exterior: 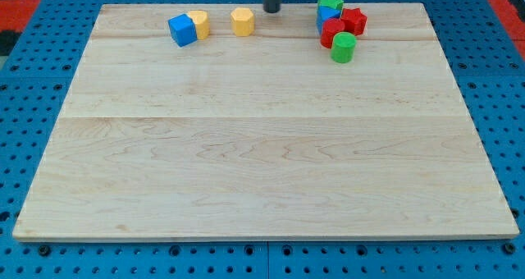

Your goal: Nudge the green star and the red star

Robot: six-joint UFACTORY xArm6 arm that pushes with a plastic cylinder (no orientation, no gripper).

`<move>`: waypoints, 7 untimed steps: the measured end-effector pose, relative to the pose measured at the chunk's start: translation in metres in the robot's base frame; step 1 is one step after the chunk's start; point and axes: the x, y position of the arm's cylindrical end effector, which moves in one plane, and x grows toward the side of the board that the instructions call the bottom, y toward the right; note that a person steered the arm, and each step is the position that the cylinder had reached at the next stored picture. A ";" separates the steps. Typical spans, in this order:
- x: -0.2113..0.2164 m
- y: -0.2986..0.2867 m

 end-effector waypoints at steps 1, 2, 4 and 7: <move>-0.002 0.039; -0.002 0.041; -0.003 0.041; -0.001 0.085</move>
